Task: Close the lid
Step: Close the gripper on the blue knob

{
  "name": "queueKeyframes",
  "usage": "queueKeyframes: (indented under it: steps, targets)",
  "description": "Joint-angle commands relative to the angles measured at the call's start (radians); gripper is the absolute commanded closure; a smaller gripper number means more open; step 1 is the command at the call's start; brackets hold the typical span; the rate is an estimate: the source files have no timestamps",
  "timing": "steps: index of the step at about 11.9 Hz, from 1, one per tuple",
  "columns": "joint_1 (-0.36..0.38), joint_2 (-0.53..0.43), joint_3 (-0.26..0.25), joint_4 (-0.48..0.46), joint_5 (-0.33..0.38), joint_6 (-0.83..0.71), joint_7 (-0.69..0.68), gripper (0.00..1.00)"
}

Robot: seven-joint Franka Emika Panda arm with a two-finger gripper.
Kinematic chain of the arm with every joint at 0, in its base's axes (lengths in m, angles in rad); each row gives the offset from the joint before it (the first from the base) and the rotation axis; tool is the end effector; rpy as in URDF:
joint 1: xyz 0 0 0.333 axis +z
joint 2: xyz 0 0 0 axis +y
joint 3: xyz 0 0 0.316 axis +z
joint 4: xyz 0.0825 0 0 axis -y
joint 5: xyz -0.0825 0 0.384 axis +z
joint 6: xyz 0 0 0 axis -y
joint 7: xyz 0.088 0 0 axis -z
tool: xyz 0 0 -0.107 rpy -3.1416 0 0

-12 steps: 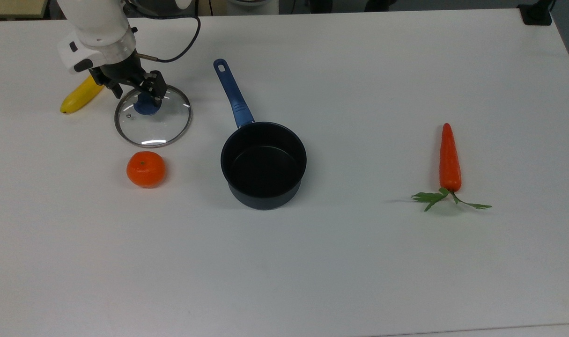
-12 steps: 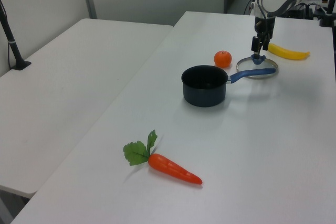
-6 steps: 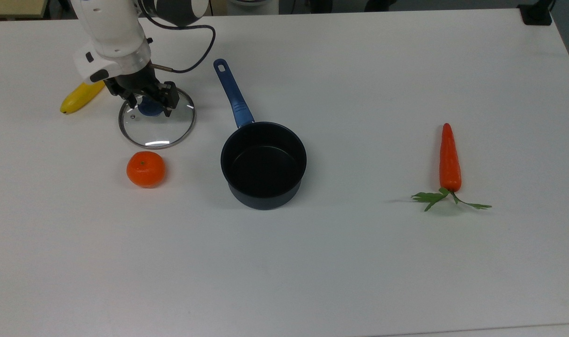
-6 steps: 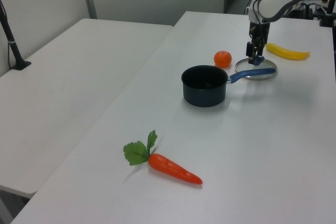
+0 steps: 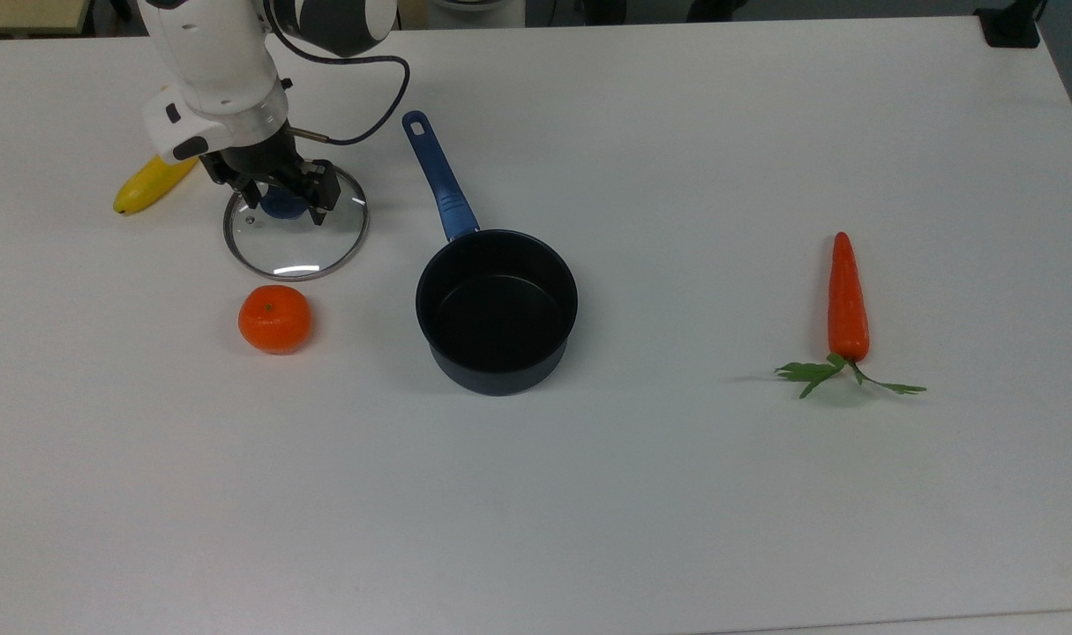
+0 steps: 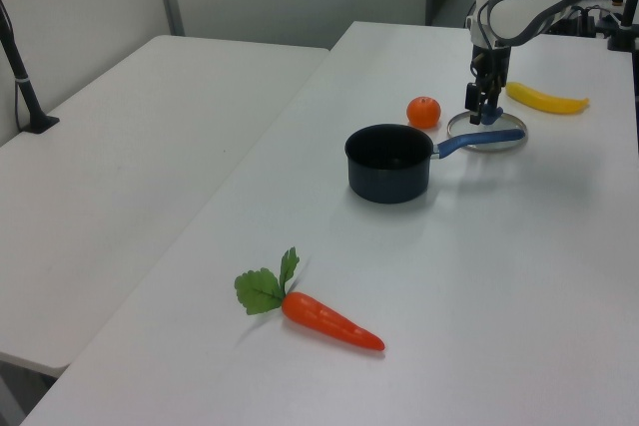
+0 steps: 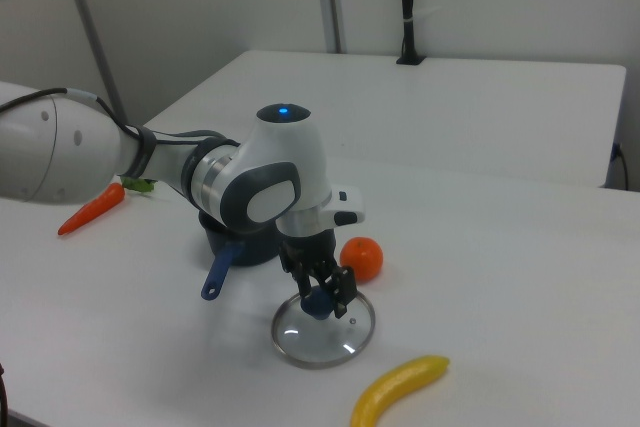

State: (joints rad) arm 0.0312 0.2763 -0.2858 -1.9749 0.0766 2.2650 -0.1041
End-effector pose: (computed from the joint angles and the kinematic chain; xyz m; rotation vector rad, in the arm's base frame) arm 0.5881 -0.1442 0.3376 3.1059 -0.2921 0.0357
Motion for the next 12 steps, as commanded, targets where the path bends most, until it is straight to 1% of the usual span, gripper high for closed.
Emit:
queueKeyframes:
  steps: [1,3,5,8,12]
  targets:
    - [0.004,-0.048,0.002,-0.013,0.015,-0.073,0.004,0.16]
    - [0.003,-0.048,0.002,-0.013,0.015,-0.079,0.004,0.16]
    - [0.0,-0.048,0.002,-0.012,0.015,-0.076,0.007,0.21]
    - [0.0,-0.045,0.002,-0.01,0.015,-0.067,0.011,0.21]
    - [-0.004,-0.045,0.002,-0.009,0.015,-0.065,0.015,0.35]
